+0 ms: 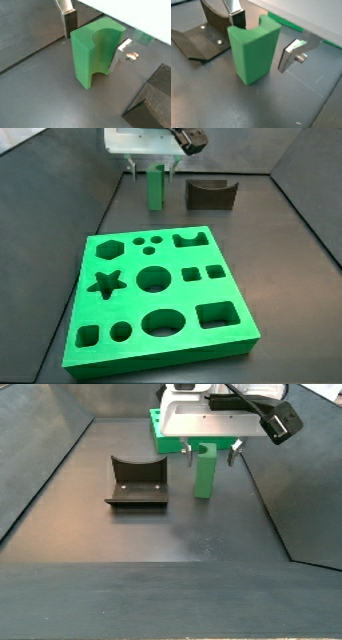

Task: Pick up the arch object. Move up. Place the arch object on the fixture. Regrasp the arch object. Rotate the arch object. Move to above the board. Insert the arch object.
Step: Rotate the arch object.

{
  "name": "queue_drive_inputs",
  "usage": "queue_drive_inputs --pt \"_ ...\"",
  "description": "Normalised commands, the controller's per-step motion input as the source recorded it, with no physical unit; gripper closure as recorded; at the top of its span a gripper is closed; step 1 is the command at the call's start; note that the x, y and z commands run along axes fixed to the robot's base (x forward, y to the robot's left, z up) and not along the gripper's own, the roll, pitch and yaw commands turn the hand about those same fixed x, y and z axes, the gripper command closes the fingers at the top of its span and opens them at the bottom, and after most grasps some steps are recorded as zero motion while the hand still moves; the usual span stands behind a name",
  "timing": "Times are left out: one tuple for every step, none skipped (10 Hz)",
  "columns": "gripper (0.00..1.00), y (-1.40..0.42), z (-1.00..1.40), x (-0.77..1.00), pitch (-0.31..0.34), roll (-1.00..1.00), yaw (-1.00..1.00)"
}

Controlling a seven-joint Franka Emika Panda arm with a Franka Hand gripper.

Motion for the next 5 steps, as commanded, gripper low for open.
queue_drive_inputs --pt "0.00 0.00 1.00 -0.01 -0.033 0.06 -0.02" --pt "0.00 0.00 0.93 -0.04 0.007 0.05 -0.02" --pt "0.00 0.00 0.78 -0.02 0.023 0.04 -0.01" --pt "0.00 0.00 0.61 -0.01 0.037 0.04 -0.01" --pt "0.00 0.00 0.43 -0.01 0.041 0.04 -0.01"
